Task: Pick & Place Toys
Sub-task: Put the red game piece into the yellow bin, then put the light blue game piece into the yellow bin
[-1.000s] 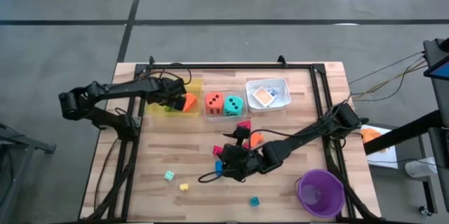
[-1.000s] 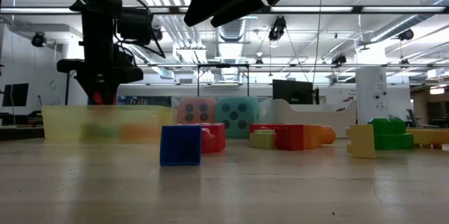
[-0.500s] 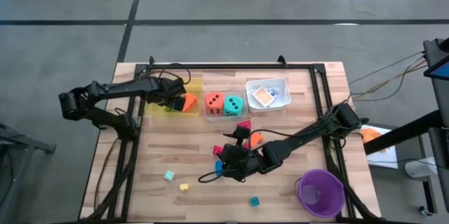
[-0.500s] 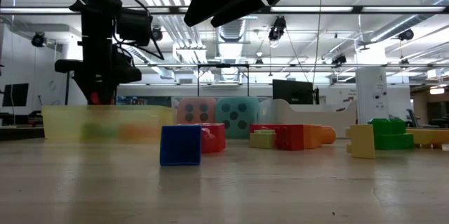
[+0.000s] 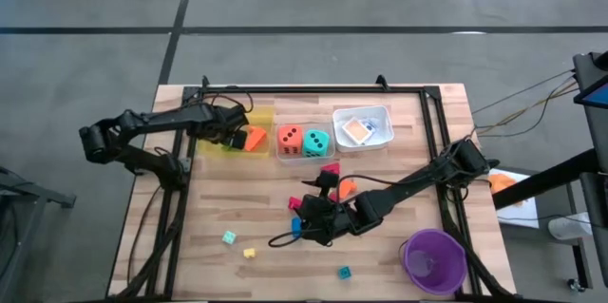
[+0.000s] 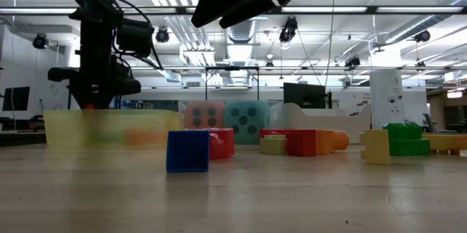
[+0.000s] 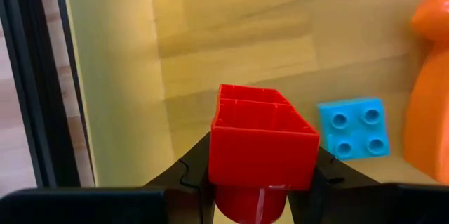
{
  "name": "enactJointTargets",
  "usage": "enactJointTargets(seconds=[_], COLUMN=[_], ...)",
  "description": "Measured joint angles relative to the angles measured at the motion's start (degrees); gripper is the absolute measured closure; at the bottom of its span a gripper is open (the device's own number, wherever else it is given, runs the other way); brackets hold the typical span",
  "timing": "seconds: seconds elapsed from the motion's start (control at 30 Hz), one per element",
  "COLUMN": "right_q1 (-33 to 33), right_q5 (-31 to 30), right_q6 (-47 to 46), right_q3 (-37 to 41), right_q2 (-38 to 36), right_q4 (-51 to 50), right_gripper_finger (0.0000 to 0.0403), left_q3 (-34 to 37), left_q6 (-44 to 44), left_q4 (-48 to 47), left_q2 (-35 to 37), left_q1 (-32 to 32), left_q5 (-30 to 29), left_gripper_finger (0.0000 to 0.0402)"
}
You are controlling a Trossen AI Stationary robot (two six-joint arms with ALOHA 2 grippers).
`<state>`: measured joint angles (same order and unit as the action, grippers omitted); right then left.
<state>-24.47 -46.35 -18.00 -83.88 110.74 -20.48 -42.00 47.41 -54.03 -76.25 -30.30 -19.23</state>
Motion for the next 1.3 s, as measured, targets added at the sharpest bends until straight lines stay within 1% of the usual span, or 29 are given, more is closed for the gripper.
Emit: enactJointTargets(seconds=[0.23, 0.43, 0.53, 0.63, 0.83, 1.1, 1.3], right_q1=[0.0, -0.01, 0.0, 0.0, 0.0, 0.0, 0.0], right_q5=[0.0, 0.0, 0.0, 0.0, 0.0, 0.0, 0.0], right_q6=[0.0, 0.0, 0.0, 0.0, 0.0, 0.0, 0.0], right_q3=[0.0, 0.0, 0.0, 0.0, 0.0, 0.0, 0.0], right_q2=[0.0, -0.01, -0.02, -0.02, -0.02, -0.02, -0.04], right_q4=[0.01, 0.0, 0.01, 0.01, -0.03, 0.01, -0.01], right_gripper_finger=[0.0038, 0.0038, 0.0038, 0.0038, 0.0038, 0.0038, 0.0038], left_q3=[2.28, 5.5, 6.47, 6.82, 6.09, 4.17, 0.71], left_q6=[0.8, 3.26, 3.6, 2.0, 0.42, -2.68, -5.73], left_q4=[0.04, 1.8, 2.37, 2.27, 2.72, 1.3, -2.81], left_q2=[0.0, 0.0, 0.02, 0.01, 0.0, 0.02, 0.3], left_q1=[-0.07, -0.07, -0.07, -0.06, -0.05, -0.07, -0.07], left_q5=[2.15, 2.39, 2.33, 2.63, 2.74, 3.0, 2.95], left_gripper_finger=[0.0286, 0.0282, 0.0239, 0.0194, 0.0138, 0.0092, 0.0083])
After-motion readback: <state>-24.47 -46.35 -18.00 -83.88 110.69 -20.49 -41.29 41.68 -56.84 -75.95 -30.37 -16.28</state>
